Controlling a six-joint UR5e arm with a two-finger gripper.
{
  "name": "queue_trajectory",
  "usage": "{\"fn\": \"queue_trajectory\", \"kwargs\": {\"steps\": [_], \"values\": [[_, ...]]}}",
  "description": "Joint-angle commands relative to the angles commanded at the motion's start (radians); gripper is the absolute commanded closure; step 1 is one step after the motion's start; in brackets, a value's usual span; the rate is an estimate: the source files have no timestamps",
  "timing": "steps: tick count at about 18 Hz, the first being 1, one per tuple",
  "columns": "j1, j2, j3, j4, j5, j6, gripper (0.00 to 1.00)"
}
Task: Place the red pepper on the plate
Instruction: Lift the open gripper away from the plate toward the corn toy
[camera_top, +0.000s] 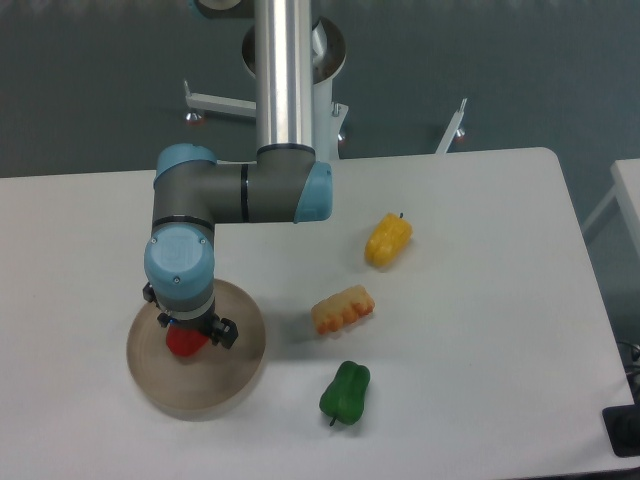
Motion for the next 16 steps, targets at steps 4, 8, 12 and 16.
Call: {"fn": "queue_trajectory", "kwargs": {"steps": [4, 8, 12, 16], "values": [[0.099, 0.058, 0.000, -0.012, 0.006, 0.053, 0.00], [0.210, 0.092, 0.008, -0.015, 0.009, 0.254, 0.00], [0.296, 0.088, 0.028, 0.006, 0.043, 0.414, 0.00], [0.385, 0.063, 0.069, 0.028, 0.097, 0.556, 0.00]]}}
